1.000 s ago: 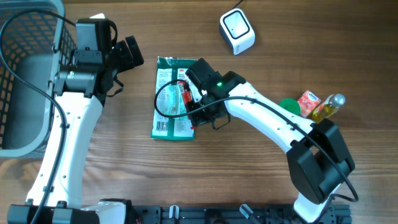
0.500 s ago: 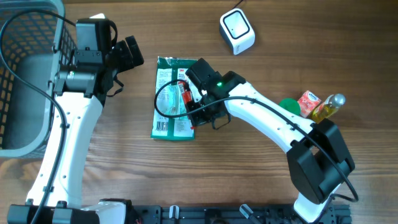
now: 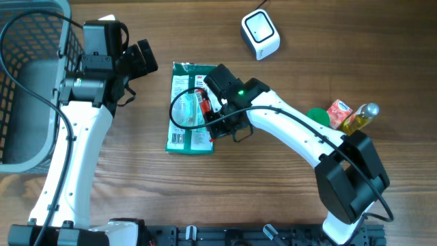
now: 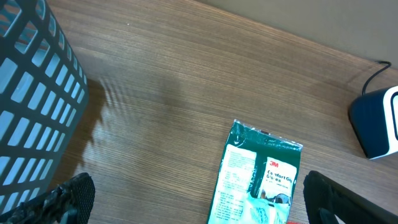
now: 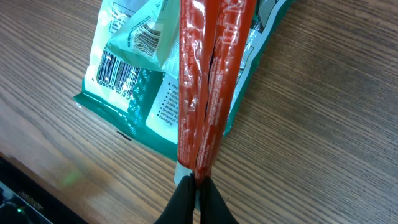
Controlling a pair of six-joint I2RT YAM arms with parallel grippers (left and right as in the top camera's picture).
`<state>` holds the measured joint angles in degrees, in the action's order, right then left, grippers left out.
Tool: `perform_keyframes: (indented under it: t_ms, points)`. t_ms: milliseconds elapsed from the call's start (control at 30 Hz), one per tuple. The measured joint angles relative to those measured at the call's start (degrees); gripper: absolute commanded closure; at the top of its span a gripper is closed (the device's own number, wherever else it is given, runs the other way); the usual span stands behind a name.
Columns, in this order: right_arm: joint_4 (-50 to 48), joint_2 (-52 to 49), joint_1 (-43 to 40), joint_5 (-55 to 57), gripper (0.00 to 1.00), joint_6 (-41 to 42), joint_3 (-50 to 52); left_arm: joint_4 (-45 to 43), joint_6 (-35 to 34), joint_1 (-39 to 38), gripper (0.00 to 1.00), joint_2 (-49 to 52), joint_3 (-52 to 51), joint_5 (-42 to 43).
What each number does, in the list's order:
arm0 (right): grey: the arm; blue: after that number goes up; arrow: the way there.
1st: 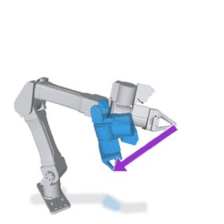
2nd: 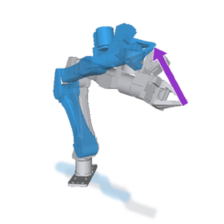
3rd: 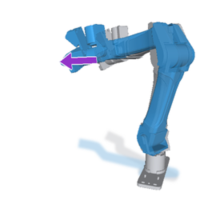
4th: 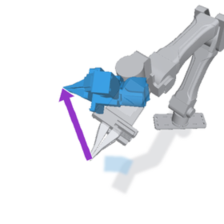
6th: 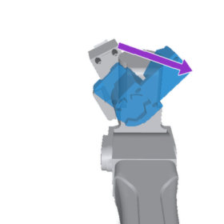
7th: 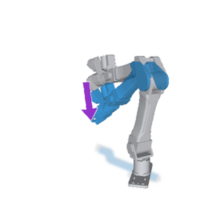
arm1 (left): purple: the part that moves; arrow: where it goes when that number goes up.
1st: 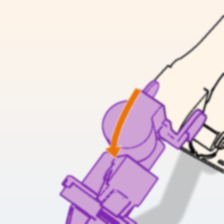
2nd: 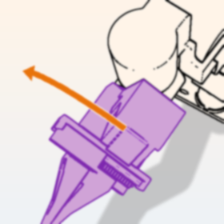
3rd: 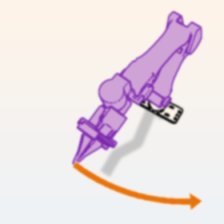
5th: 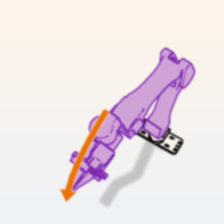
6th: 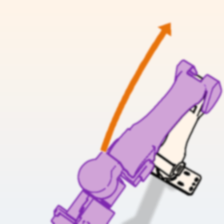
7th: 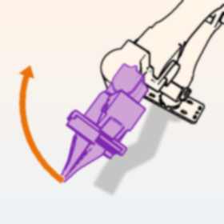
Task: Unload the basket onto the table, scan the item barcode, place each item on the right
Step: 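Lift the red sausage stick and move the left gripper toward it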
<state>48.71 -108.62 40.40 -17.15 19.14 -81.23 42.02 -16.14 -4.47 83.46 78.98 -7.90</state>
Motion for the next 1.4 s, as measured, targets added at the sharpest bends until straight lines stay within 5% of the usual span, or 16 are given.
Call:
perform_keyframes:
  t_ms: [567,933,1400]
  points:
    - [0.15,0.0,0.0,0.0,0.96,0.02,0.0,0.22,0.0,0.0,0.0,0.0,0.0,0.52]
    - [0.09,0.0,0.0,-3.76,0.96,-2.64,0.0,5.84,0.0,0.0,0.0,0.0,0.0,15.08]
    - [0.17,0.0,-4.61,-16.55,0.96,-7.96,0.0,12.98,0.02,0.0,0.04,0.0,0.0,19.28]
